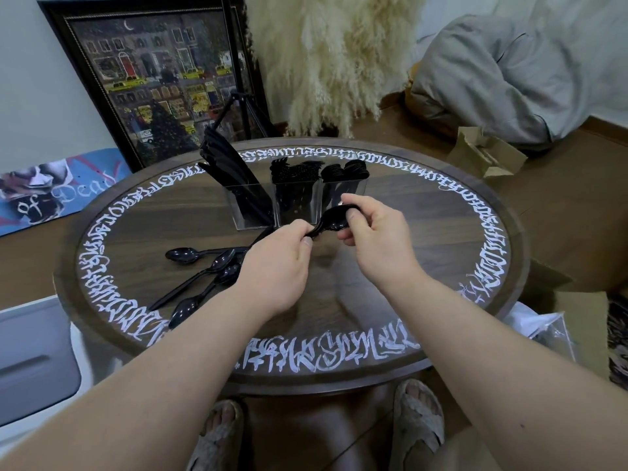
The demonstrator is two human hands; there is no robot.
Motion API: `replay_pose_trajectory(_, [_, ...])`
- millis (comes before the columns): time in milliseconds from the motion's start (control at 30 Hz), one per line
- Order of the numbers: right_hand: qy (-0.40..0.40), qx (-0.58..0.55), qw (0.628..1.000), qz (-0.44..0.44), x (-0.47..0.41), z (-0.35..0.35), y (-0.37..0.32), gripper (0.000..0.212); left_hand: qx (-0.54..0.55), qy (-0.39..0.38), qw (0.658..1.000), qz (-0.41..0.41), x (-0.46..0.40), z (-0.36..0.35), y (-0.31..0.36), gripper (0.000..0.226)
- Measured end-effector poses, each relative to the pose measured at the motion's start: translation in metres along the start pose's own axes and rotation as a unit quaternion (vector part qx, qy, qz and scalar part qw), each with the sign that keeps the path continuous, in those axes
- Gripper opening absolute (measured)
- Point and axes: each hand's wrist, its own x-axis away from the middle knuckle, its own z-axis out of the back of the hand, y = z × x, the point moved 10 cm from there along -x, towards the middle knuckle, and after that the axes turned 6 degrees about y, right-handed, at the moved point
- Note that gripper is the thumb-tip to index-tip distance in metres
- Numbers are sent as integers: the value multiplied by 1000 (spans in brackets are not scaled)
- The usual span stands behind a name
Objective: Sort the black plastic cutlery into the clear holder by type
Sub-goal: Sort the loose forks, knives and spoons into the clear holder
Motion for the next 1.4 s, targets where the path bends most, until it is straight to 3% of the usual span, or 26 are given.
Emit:
replay_pose_trajectory(100, [14, 10, 1000, 21, 1, 6, -7, 29, 12, 29, 999, -14, -3, 3, 3, 30])
replay_pose_trajectory(267, [106, 33, 983, 145, -4, 54, -45, 23, -19, 125, 989, -76, -6, 29, 17, 34])
replay_pose_trajectory(433, [246, 115, 911, 311, -8, 102, -104, 26, -81, 157, 980, -94, -24, 43, 23, 47])
replay_pose_trajectory(533, [258, 158, 879, 368, -24, 95, -126, 27, -116, 140, 980, -77, -34, 42, 20, 48])
replay_pose_trajectory(733, [194, 264, 850, 412, -61, 35, -126, 25, -197, 75, 975, -65, -49, 24, 3, 55])
replay_pose_trajectory(900, [60, 397, 853, 333, -84, -10, -86, 30, -183, 90, 976, -74, -48, 21, 1, 57])
replay_pose_trajectory(1100, [-43, 391, 875, 284, -85, -27, -64, 34, -169, 114, 975, -86, -47, 19, -3, 58])
replay_pose_trajectory(1267, [-142, 469, 833, 258, -74, -40, -38, 58, -166, 123, 974, -95, -47, 16, -5, 60])
replay_pose_trajectory(1400, [-148, 482, 823, 260, -67, -38, -38, 59, -169, 123, 973, -96, -46, 17, -4, 62])
